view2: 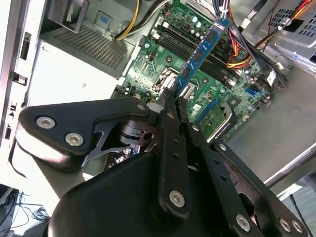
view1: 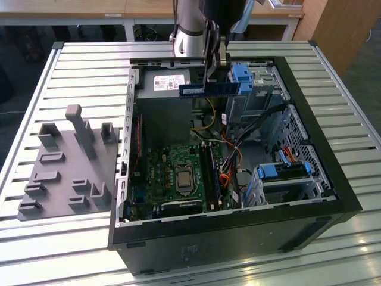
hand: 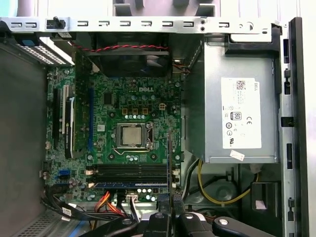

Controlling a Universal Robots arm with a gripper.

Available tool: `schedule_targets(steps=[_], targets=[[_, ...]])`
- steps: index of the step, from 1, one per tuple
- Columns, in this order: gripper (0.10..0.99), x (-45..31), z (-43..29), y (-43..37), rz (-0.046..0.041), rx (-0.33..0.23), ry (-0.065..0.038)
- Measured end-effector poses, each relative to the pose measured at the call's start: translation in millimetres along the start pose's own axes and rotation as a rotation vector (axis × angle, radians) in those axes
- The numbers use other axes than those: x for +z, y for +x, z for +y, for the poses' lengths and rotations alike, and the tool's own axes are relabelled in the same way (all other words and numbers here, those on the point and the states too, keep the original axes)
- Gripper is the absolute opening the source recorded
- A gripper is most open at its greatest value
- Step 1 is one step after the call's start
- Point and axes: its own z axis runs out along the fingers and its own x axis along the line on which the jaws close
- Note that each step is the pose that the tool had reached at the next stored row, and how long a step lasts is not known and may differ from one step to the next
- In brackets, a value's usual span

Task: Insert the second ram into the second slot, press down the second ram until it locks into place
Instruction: 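Insert the second ram into the second slot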

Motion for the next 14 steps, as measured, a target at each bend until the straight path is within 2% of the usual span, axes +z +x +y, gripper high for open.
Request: schedule_targets(steps=[14], targets=[[0.137,-0.1,-0.2,9.8,-0.0002,0.006,0.000]])
